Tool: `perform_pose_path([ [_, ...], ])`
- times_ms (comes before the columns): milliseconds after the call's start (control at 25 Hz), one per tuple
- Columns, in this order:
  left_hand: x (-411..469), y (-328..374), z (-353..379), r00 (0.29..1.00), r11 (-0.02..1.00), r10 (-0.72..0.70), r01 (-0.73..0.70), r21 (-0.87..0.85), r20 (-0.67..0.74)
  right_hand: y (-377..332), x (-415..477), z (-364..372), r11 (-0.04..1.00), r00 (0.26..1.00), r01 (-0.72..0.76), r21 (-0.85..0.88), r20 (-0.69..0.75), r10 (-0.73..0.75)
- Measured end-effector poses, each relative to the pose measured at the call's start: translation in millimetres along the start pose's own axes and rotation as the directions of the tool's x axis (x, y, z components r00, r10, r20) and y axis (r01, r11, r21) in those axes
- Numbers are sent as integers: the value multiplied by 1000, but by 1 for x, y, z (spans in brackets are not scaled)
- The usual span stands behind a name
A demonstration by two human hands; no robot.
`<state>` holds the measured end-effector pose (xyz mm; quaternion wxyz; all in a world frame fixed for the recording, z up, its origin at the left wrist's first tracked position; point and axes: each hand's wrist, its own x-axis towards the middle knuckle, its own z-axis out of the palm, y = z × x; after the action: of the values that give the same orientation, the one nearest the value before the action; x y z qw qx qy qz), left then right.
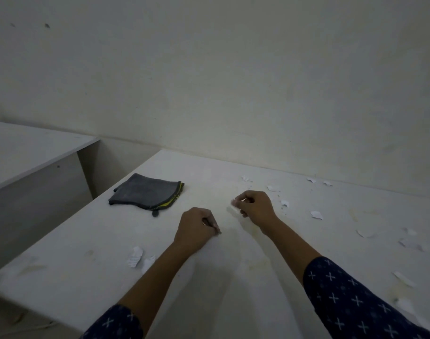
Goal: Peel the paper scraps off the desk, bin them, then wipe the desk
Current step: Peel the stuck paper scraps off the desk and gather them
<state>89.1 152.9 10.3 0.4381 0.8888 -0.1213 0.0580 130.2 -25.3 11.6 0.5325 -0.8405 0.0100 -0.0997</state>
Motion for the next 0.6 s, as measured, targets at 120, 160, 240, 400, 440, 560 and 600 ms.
perform_pose_path([
  [120, -9, 0, -7, 997, 1000, -20, 21, -17, 69, -12, -22, 5, 996, 999, -38, 87, -8, 38],
  [160, -12, -1, -8, 996, 999, -26, 30, -45, 84, -16, -28, 6, 994, 999, -40, 98, -21, 42],
  [240, -20, 0, -12, 992, 987, -38, 56, -150, 119, -23, -39, 6, 990, 999, -38, 135, -31, 42],
  [400, -35, 4, -17, 963, 994, 104, -90, -66, 248, -37, -55, 3, 992, 1000, 6, 124, -17, -4],
  [440, -38, 6, -14, 953, 991, 126, -131, -1, 277, -39, -58, 2, 994, 999, 12, 111, -38, -8],
  [560, -46, 11, 6, 946, 970, 98, -160, 182, 309, -40, -62, -1, 994, 993, -14, 104, -113, 26],
  [600, -48, 12, 16, 950, 962, 82, -155, 227, 301, -39, -64, -3, 994, 991, -23, 107, -127, 37],
])
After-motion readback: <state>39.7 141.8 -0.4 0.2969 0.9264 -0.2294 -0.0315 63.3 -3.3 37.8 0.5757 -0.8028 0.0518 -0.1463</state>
